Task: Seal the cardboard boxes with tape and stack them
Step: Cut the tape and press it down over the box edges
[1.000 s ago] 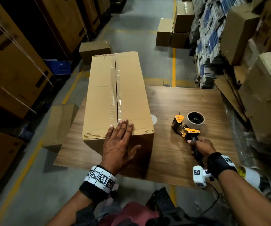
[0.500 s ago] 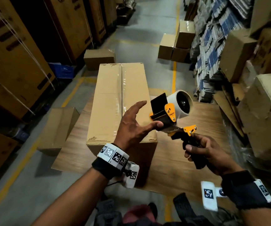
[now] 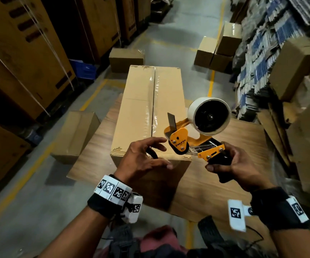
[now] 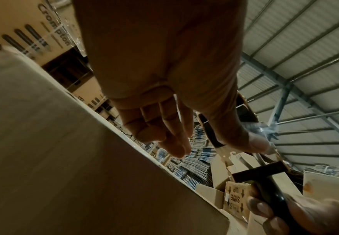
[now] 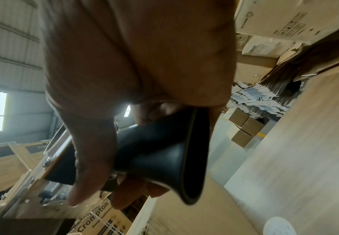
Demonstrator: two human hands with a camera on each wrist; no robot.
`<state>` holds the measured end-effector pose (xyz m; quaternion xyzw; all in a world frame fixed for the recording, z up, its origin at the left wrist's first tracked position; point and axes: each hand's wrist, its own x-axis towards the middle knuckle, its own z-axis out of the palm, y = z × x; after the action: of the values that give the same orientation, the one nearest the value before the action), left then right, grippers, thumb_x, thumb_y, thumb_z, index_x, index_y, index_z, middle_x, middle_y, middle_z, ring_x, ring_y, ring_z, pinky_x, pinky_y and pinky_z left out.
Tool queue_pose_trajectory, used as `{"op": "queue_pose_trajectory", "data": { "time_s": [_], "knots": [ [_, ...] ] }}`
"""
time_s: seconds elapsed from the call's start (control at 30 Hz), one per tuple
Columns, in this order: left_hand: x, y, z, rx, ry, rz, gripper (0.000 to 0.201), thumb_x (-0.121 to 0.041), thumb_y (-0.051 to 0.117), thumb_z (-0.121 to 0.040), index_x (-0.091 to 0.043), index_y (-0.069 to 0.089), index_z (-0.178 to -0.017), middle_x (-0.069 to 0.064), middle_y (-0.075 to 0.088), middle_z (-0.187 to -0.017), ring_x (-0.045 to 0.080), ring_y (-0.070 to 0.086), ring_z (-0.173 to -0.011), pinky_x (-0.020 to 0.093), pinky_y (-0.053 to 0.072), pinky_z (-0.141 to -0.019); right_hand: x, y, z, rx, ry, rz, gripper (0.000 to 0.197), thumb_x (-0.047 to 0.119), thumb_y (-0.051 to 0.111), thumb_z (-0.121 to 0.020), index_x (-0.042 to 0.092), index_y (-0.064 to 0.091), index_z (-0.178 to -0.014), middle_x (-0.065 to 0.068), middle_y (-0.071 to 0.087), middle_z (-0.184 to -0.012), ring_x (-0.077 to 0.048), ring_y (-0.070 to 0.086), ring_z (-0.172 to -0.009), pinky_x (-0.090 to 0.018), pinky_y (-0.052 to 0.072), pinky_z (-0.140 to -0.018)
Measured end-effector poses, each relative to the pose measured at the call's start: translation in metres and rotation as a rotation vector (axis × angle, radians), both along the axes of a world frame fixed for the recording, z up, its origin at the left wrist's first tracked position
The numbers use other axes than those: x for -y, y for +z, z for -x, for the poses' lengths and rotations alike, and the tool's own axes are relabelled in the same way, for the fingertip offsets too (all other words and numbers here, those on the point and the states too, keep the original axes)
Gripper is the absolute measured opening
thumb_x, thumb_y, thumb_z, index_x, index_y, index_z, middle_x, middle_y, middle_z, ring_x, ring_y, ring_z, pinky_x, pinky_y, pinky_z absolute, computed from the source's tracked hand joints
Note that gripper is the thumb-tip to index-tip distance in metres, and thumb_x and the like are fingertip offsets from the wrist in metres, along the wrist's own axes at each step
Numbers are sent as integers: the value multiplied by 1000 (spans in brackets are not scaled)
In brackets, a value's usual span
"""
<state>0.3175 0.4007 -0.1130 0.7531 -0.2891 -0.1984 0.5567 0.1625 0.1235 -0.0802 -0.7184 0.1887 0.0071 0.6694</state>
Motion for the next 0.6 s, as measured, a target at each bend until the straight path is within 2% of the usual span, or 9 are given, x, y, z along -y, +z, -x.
{"op": "queue_pose_trajectory", "data": {
  "time_s": [0.1,0.17,0.23,0.3,0.33,0.4,0.5,0.6],
  "knots": [
    [-9,0,4,-41,-87,-100,83,-26,100,-62,-33,64,-137,-10,74,-116,8,72,-95,30,63,-80,-1,-1,-5,-10,8,-14,45,-1,89,-68,4,69,-108,-14,70,-87,-23,56,-58,-30,42,-48],
    [-12,4,10,-192,-117,-47,84,-11,97,-66,-26,62,-141,-1,73,-119,10,74,-99,29,62,-84,-1,0,-8,-12,9,-18,45,0,89,-67,5,69,-107,-17,70,-88,-29,50,-59,-34,40,-49],
    [-16,6,12,-347,-125,56,79,-6,92,-72,-20,59,-143,6,75,-120,17,75,-100,32,61,-84,-1,1,-9,-12,16,-19,46,1,89,-67,5,67,-107,-19,70,-89,-31,48,-60,-37,40,-51],
    [-19,9,14,-501,-147,179,71,-15,88,-82,-16,55,-145,11,74,-125,24,73,-100,31,59,-72,-2,2,-9,-15,26,-9,49,2,89,-66,3,65,-110,-24,70,-90,-32,49,-61,-38,41,-52],
    [-19,10,14,-587,-141,249,69,-25,86,-85,-14,54,-145,15,72,-128,25,72,-96,28,57,-65,-2,2,-9,-16,30,-2,51,2,89,-66,2,64,-111,-26,70,-90,-33,50,-62,-39,42,-53],
    [-13,13,19,-724,-99,343,82,-50,88,-76,-14,55,-143,19,71,-129,23,71,-87,25,55,-58,-3,2,-9,-23,36,13,52,3,89,-66,1,63,-111,-27,70,-90,-33,52,-63,-41,43,-55],
    [3,12,25,-699,22,349,97,-67,91,-58,-19,58,-135,10,77,-116,16,72,-80,21,53,-53,-6,1,-10,-27,50,17,50,0,89,-66,1,64,-109,-27,70,-89,-30,53,-62,-41,44,-55],
    [13,13,24,-638,116,357,89,-67,87,-61,-18,62,-130,6,78,-110,14,72,-77,18,51,-51,-10,0,-8,-6,70,3,52,-2,87,-65,1,65,-112,-16,73,-85,-27,61,-65,-35,48,-55]
  ]
}}
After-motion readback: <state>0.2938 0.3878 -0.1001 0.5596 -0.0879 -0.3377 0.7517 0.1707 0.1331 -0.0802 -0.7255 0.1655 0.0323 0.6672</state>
